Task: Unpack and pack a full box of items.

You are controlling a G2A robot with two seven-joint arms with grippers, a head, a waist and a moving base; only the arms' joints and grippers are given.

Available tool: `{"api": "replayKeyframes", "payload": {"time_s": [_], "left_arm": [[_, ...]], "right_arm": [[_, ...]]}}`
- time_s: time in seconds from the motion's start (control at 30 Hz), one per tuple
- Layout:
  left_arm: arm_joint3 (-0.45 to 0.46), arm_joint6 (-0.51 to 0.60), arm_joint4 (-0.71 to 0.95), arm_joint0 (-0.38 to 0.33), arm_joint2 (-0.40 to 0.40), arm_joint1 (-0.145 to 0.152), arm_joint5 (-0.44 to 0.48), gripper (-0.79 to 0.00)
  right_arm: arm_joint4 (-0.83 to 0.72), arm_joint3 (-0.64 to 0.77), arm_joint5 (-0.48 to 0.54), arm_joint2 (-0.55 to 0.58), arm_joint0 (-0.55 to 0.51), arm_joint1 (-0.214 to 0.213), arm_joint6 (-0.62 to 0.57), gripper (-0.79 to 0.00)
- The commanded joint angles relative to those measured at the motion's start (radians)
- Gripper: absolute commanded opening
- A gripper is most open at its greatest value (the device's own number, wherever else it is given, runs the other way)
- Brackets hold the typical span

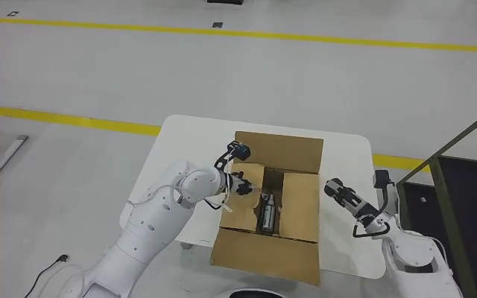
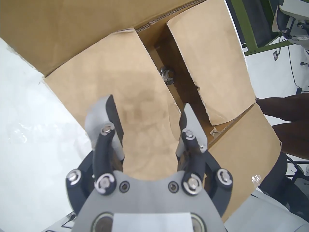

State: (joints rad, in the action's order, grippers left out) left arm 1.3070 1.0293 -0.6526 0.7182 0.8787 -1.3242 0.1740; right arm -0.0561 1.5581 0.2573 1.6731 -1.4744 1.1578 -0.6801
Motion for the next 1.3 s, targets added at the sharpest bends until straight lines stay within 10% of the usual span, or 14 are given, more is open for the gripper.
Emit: {"api": "replayKeyframes", "payload": {"time_s": [0.0, 0.4, 0.7, 1.27], "left_arm": [[0.000, 0.000, 0.000, 0.000, 0.000, 0.000, 0.000, 0.000], [0.000, 0.000, 0.000, 0.000, 0.000, 0.000, 0.000, 0.000], [0.000, 0.000, 0.000, 0.000, 0.000, 0.000, 0.000, 0.000], [0.000, 0.000, 0.000, 0.000, 0.000, 0.000, 0.000, 0.000]], "right_arm": [[0.005, 0.002, 0.000, 0.000, 0.000, 0.000, 0.000, -0.785], [-0.086, -0.076, -0.007, 0.008, 0.026, 0.006, 0.102, -0.785], [-0.057, -0.326, -0.021, -0.059, 0.267, 0.018, 0.250, -0.785], [-0.137, -0.812, 0.132, -0.271, 0.656, 0.066, -0.019, -0.785]]}}
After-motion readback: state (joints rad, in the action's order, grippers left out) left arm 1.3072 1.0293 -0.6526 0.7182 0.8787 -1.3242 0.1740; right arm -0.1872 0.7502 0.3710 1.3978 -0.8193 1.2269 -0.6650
